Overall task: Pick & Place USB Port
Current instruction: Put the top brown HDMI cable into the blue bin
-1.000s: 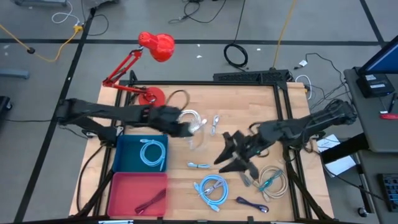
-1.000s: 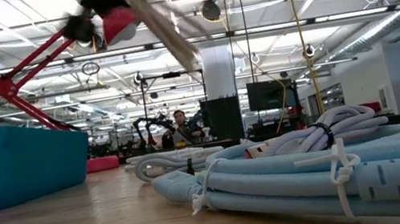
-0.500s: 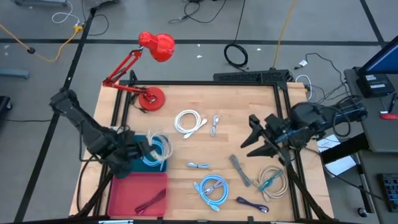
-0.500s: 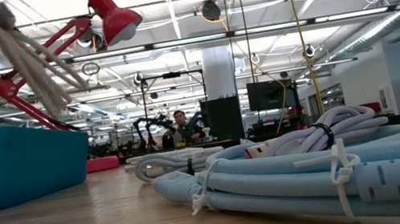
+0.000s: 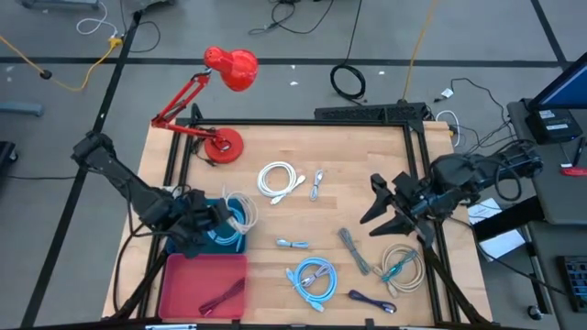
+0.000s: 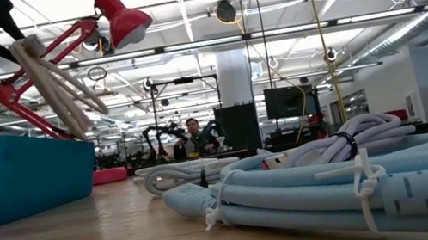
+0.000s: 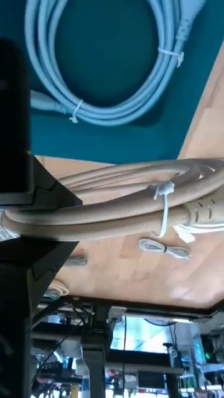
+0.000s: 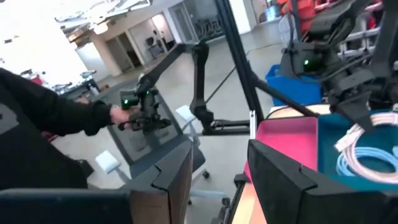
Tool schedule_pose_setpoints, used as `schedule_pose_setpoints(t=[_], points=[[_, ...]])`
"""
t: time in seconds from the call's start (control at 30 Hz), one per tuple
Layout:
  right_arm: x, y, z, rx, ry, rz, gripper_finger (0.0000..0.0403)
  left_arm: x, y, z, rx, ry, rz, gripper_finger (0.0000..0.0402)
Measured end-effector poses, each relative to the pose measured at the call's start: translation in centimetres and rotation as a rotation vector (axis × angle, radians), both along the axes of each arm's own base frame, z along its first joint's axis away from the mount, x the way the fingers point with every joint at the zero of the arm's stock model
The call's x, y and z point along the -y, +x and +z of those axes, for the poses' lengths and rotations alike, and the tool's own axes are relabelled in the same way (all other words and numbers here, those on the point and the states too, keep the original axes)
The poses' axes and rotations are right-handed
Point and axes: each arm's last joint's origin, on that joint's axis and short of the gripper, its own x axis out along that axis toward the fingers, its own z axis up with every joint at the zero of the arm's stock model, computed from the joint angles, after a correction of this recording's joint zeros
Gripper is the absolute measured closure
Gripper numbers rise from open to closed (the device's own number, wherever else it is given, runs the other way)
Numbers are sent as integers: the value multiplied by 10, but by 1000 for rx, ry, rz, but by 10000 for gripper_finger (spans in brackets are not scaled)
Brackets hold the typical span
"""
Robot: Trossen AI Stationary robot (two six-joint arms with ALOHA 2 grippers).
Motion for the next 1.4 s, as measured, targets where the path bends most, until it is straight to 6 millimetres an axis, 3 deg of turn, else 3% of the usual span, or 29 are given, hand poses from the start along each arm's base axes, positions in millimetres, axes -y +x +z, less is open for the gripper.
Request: schedule_pose_setpoints(t=[0.2, 0.33, 0.5, 0.63, 0.73, 0.87, 1.1, 1.4], points=[[-2, -1, -1, -11, -4, 7, 257, 1, 10, 22, 227, 118, 56, 362], [-1, -1, -1, -5, -19, 0, 259, -1, 25, 54, 207, 185, -49, 362], [-1, 1, -2, -3, -34, -22, 259, -12, 41, 107, 68, 270, -178, 362], [-2, 4, -4, -11, -41, -21, 261, -25, 44, 121, -304, 119, -267, 362], [-3, 5, -6, -32, -43, -19, 261, -26, 43, 120, -624, -43, -325, 362], [-3, 5, -11, -75, -51, -19, 261, -22, 52, 108, -678, -131, -410, 362], [-3, 6, -14, -110, -65, -19, 261, -11, 62, 68, -862, -175, -437, 362], [-3, 6, -15, -111, -65, -19, 261, 0, 50, 14, -1131, -216, -424, 362]])
